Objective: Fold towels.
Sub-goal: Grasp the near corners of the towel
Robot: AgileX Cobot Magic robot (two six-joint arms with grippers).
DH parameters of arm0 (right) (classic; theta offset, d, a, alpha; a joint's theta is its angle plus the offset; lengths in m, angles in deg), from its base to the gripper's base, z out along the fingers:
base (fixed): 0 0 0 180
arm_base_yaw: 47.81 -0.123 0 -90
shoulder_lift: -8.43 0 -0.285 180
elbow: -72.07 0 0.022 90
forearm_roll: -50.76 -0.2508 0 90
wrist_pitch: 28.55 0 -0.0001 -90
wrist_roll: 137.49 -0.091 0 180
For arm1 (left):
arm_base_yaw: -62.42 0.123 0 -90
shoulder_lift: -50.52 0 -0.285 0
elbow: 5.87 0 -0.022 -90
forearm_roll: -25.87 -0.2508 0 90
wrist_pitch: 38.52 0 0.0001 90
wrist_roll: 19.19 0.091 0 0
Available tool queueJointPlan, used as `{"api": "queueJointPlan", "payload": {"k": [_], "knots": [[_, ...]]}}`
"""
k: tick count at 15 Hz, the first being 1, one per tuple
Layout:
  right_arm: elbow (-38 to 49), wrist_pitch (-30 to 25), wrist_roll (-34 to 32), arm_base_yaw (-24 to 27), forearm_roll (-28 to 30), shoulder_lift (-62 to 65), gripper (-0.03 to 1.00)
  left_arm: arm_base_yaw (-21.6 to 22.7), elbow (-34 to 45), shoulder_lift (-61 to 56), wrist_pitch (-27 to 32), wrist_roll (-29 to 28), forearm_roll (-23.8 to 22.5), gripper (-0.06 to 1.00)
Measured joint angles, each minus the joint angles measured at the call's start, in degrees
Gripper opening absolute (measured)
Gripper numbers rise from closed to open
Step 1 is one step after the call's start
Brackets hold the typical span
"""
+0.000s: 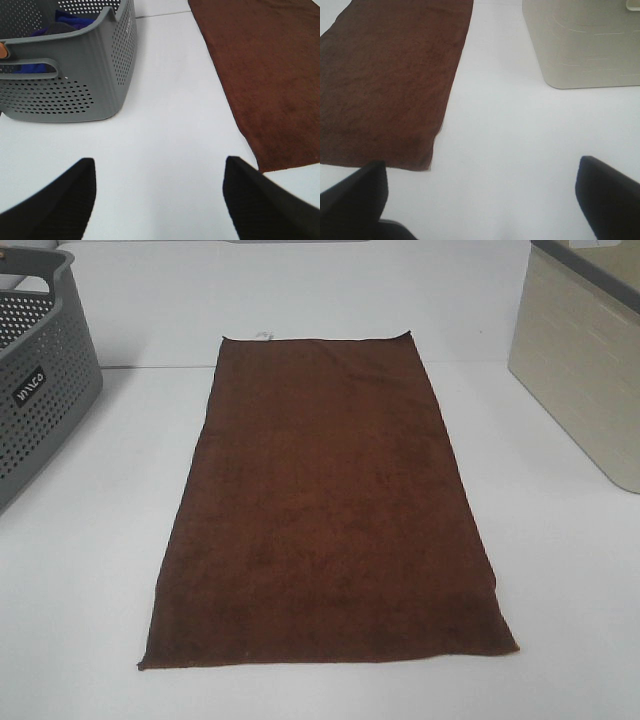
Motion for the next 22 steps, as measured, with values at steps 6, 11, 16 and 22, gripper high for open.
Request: {"api": "queueJointPlan", "payload": {"k": [6, 11, 16, 22], "knots": [[0.00, 0.00, 0.00, 0.00, 0.00, 0.00, 0.96, 0.00, 0.00, 0.00, 0.00, 0.00, 0.00, 0.68], [0.00, 0.00, 0.00, 0.00, 0.00, 0.00, 0.96, 0.00, 0.00, 0.00, 0.00, 0.00, 0.00, 0.68], [0.00, 0.00, 0.00, 0.00, 0.00, 0.00, 0.96, 0.00, 0.00, 0.00, 0.00, 0.00, 0.00, 0.68], [0.00, 0.00, 0.00, 0.00, 0.00, 0.00, 0.96, 0.00, 0.00, 0.00, 0.00, 0.00, 0.00, 0.68]]}}
